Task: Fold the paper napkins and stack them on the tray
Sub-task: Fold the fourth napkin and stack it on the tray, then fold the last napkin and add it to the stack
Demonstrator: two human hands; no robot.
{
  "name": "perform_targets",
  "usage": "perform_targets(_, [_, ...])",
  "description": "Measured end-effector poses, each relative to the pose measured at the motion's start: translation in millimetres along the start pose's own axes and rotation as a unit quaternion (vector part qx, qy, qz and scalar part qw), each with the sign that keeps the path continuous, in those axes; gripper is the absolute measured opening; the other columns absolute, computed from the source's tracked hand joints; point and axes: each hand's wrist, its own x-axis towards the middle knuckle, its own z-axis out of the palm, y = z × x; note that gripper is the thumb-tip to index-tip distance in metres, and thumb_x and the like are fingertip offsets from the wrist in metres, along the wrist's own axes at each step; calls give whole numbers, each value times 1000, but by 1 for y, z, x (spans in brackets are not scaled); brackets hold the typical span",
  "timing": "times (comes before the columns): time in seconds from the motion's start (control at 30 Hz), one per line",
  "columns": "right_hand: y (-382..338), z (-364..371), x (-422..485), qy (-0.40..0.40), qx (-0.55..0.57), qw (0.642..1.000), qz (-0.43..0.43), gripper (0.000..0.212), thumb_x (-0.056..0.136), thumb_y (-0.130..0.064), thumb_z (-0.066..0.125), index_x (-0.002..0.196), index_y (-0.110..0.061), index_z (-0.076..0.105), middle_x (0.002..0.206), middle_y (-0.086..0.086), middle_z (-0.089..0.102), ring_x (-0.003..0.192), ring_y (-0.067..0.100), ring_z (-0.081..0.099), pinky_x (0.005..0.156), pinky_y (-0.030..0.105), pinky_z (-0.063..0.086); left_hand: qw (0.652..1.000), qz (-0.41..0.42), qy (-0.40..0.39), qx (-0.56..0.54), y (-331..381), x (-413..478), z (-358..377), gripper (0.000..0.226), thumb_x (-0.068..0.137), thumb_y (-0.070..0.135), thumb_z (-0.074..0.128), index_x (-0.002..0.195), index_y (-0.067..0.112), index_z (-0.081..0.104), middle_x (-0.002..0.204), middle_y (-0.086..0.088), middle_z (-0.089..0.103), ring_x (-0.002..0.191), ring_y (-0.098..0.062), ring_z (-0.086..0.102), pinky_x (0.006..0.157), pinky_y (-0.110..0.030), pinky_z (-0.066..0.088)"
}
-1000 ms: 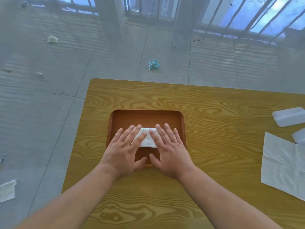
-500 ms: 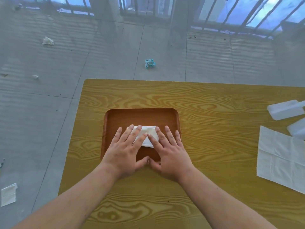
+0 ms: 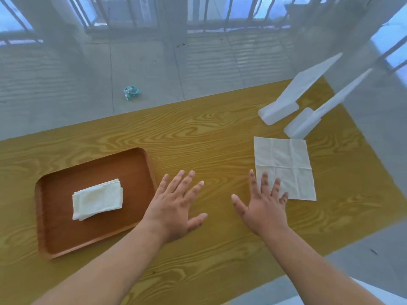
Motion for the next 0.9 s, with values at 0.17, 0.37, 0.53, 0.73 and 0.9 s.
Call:
perform_targets(0.17, [4,9,-14,-40,0,996,-86,100,85,-93,14,164,-39,-14,173,6,-25,158,36,-26,127,64,-5,1000,16,-12,9,30,25,5,92,92,85,26,167,34,14,178,-1,1,164,-23,-7,130,-56,-5])
perform_targets(0.37, [-4,21,-38,-41,2,964,-262,84,94,-73,32,165,-28,23,176,0,19,163,29,-2,129,60,0,999,0,-36,19,37,35,0,91,92,83,23,165,29,29,177,-4,17,163,-26,12,131,-54,5])
perform_targets(0.53, [15,7,-32,13,21,962,-272,61,99,-52,43,153,-24,47,153,-2,54,150,26,38,128,47,23,996,19,-62,56,29,26,-3,79,94,77,33,145,23,58,154,-3,56,136,-25,54,111,-45,46])
perform_targets(0.73, [22,4,-26,32,-10,962,-271,39,98,-37,60,134,-22,64,138,-1,60,134,24,52,115,42,43,991,59,-82,87,28,9,-4,54,99,66,41,133,28,59,106,10,71,95,-15,69,84,-35,48])
perform_targets(0.9, [12,5,-32,45,-13,957,-285,26,98,-34,49,103,-23,72,106,-5,66,106,20,59,101,40,51,999,33,-14,35,23,1,-2,50,94,59,58,124,22,70,112,4,71,100,-19,68,88,-38,58])
